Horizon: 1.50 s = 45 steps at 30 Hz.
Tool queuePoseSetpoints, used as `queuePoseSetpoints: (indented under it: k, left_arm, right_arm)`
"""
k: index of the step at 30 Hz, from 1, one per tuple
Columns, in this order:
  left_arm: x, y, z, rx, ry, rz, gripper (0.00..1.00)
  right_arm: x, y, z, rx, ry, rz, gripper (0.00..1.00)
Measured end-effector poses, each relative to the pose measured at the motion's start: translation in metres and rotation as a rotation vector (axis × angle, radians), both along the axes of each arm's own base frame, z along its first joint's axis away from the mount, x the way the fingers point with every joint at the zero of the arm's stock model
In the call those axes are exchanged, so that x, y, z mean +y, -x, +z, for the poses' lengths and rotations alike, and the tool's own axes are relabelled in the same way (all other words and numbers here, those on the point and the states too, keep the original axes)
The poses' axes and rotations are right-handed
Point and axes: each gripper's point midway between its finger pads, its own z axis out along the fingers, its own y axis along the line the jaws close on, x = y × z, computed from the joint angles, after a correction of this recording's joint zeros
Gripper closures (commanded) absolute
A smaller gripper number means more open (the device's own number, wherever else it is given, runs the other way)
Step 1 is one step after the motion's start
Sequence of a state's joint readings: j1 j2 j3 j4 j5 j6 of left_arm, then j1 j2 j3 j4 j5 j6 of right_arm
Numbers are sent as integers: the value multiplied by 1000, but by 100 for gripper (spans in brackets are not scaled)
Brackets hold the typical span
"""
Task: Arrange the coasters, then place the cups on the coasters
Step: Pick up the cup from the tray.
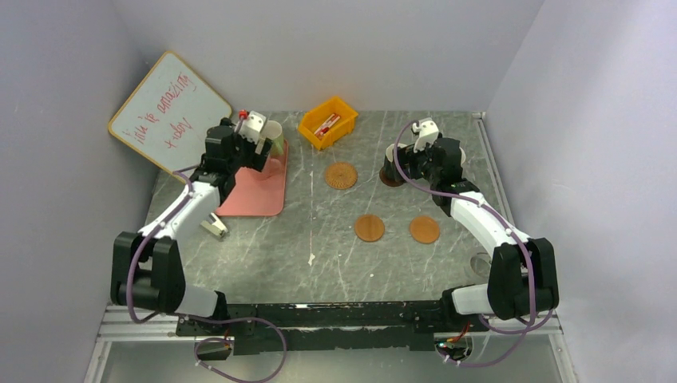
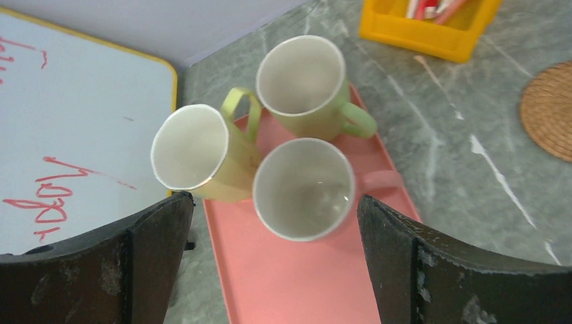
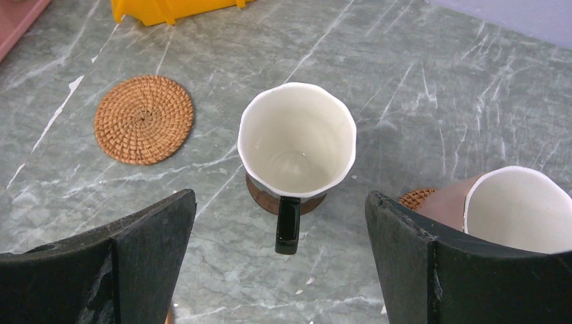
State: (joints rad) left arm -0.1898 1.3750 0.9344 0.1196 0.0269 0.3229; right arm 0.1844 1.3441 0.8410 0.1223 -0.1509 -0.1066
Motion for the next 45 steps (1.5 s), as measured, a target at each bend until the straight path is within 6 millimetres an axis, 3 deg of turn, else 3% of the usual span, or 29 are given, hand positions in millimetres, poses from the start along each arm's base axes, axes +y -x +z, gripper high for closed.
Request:
queuePoseSetpoints:
  k: [10,17,24,33,45]
  left_arm:
    - [42,-59,-8,52,44,97,4]
    - [57,-93,-21,94,83,131,4]
    - [70,-100,-43,154,94,158,4]
    - [90,-107,-46,157,98,193,4]
    - [92,-113,-60,191,127,195,4]
  right_arm:
    - [1,0,0,-1,4,8,0]
    - [0,0,0,-3,10,11,0]
    - [0,1,-1,-3,13,12,0]
    - [0,1,-1,-4,16,14,0]
    - [0,1,-1,-5,16,14,0]
